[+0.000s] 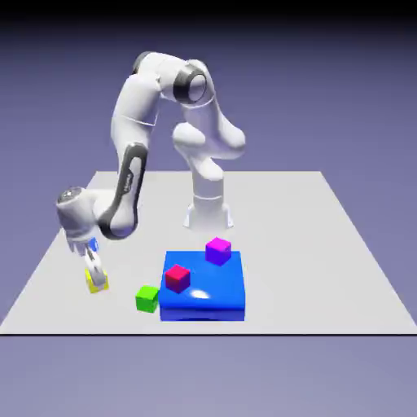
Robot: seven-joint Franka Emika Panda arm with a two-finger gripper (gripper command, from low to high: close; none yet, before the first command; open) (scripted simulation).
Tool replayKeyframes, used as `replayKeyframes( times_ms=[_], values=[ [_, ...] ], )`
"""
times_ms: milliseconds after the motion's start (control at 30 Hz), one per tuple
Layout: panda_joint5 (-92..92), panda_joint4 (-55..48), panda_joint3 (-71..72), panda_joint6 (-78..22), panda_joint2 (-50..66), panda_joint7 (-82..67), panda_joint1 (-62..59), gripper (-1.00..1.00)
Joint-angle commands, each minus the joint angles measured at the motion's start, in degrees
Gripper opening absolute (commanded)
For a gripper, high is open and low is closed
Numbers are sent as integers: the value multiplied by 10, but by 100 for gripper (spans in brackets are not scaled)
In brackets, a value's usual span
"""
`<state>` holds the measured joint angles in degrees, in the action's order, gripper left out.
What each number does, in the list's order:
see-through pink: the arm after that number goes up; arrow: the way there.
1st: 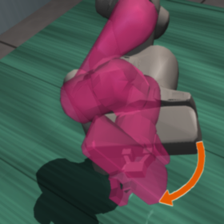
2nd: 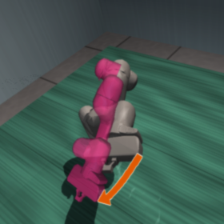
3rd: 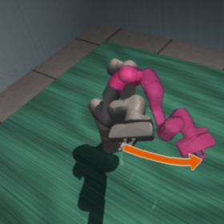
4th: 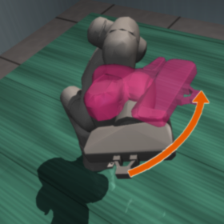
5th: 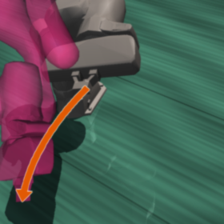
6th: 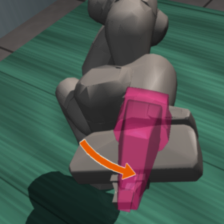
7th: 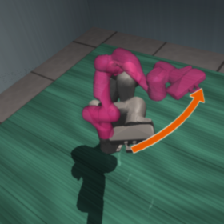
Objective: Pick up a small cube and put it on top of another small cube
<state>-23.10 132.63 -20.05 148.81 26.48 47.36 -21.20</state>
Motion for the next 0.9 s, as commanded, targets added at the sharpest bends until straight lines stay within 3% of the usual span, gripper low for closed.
replayKeyframes(
  times_ms=[0, 100, 767, 867],
  values=[
    [17, 2, -12, -17, -21, 12, 8, -100],
    [63, 12, -38, -65, -83, 41, 32, -100],
    [236, 230, 205, -239, -498, -77, 255, -100],
    [237, 240, 207, -215, -486, -77, 256, -100]
  ],
)
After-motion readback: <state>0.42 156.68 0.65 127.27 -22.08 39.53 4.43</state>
